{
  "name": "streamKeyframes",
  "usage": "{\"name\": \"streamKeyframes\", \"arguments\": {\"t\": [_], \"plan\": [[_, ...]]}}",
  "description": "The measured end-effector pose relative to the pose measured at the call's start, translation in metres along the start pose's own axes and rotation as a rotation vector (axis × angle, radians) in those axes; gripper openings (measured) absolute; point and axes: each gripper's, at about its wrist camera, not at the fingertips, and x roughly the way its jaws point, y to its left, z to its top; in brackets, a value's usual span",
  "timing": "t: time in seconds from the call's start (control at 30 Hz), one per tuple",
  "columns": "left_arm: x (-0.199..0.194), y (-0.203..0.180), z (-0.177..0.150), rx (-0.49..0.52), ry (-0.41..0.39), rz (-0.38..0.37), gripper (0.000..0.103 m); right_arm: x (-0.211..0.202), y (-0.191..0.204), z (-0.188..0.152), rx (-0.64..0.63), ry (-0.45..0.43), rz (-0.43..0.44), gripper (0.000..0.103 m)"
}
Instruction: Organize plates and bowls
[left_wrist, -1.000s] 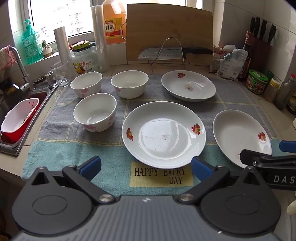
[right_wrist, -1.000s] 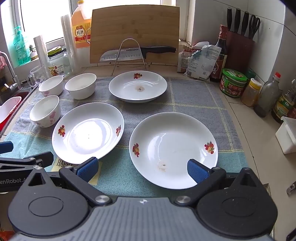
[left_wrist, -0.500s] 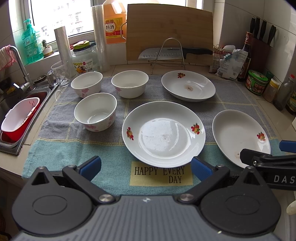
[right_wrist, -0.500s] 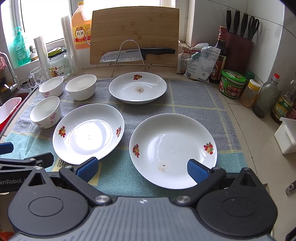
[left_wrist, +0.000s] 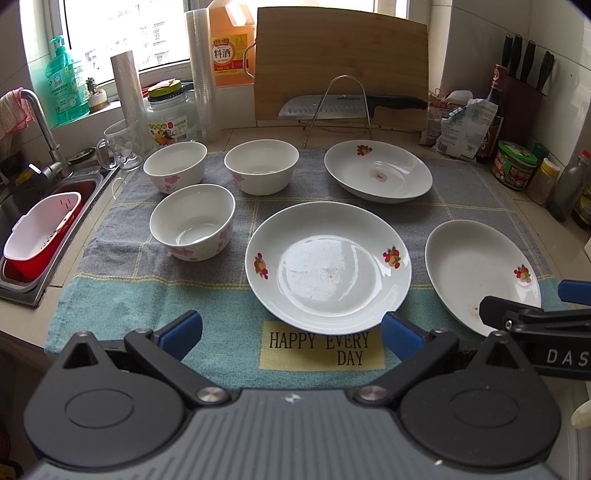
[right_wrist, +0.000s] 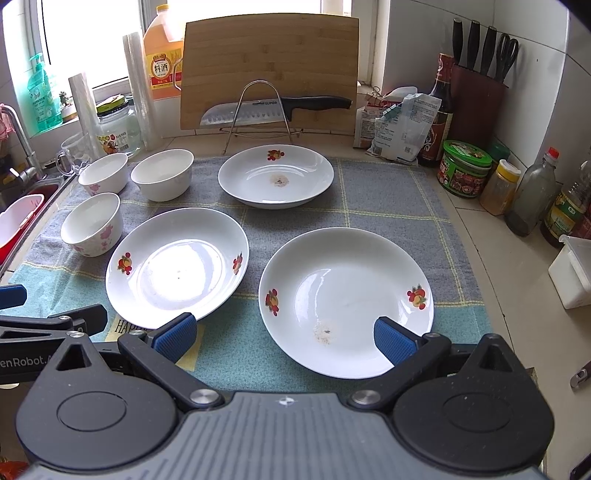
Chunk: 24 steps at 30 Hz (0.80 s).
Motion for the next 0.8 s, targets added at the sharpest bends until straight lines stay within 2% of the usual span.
{"name": "streamKeyframes", "arguments": {"t": [0.8], "plan": [[0.002, 0.0012, 0.0033, -0.008, 0.009, 0.001, 0.102, 0.0048, -0.0011, 0.0033, -0.002, 0.001, 0.001, 0.103]]}}
